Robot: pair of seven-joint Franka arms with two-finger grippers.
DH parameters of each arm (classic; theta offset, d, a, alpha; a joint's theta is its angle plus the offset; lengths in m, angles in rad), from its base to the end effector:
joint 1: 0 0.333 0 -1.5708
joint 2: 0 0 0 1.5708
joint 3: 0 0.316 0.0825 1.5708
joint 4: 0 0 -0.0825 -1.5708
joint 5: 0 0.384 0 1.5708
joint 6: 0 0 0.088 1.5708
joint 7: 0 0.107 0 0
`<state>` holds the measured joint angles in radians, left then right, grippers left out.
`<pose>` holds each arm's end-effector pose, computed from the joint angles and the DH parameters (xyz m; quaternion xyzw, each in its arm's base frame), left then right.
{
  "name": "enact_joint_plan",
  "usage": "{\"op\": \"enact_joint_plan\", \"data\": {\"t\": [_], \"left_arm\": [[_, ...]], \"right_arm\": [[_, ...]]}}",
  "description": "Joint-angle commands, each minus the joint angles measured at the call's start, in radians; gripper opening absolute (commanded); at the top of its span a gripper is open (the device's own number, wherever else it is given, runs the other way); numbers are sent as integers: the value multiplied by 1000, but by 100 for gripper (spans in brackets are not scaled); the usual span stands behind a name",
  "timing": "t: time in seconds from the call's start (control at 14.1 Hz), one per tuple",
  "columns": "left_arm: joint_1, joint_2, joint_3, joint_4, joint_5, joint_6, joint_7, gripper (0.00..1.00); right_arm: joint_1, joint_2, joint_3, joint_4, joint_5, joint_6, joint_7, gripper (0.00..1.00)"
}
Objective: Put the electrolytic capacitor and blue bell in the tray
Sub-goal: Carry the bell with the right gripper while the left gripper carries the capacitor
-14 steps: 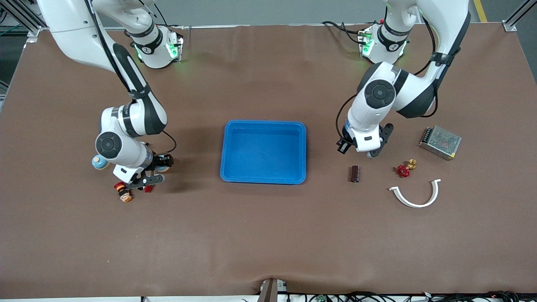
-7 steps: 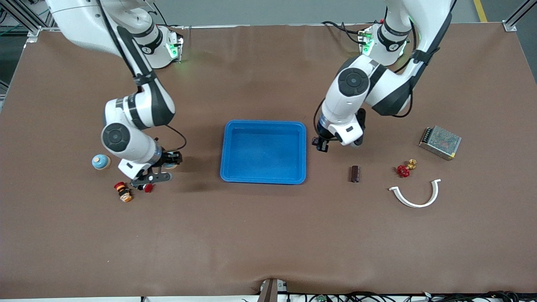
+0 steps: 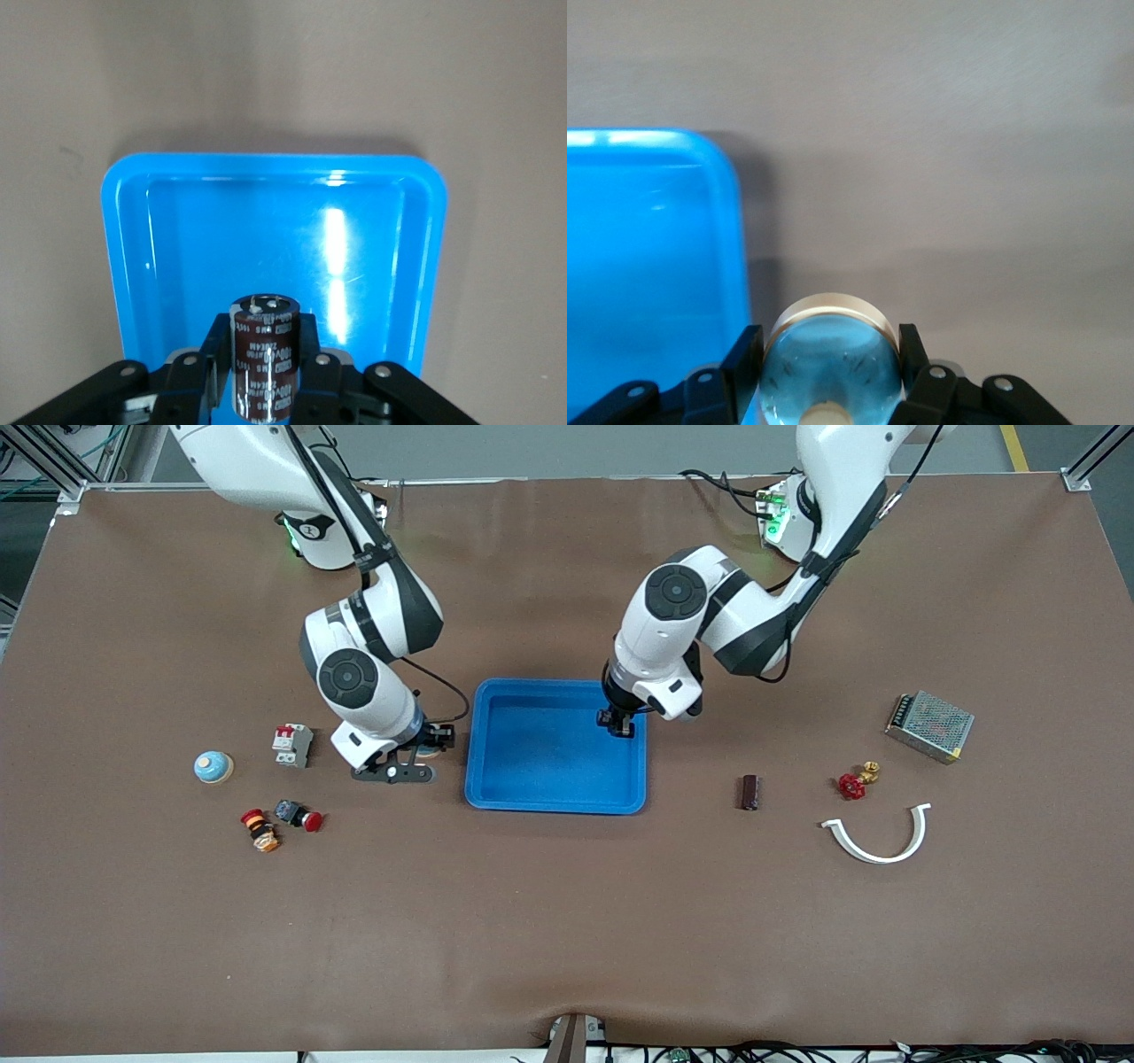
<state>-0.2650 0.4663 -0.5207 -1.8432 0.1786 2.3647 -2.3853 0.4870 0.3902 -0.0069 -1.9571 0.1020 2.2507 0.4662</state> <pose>0.4801 -0.4398 0.3143 0.7160 0.6939 -0.0459 0.0615 0.5358 0.2824 0.2687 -0.9978 0.0268 0.0596 0.0107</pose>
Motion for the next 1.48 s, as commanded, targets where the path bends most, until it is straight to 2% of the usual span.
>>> {"op": "enact_joint_plan", "data": {"t": [0.0,0.35,0.92,1.41], "left_arm": [[-34,76,5,67,68,1,-72,0],[-51,173,7,94,209,1,-161,0],[-75,238,14,101,283,11,-186,0],[-75,271,14,101,337,38,-219,0]], "right_arm": [[48,-10,-10,-14,68,20,25,36],[131,4,-10,-20,74,59,138,36],[212,56,-10,-43,74,124,212,36],[232,111,-10,-43,76,207,235,36]]}}
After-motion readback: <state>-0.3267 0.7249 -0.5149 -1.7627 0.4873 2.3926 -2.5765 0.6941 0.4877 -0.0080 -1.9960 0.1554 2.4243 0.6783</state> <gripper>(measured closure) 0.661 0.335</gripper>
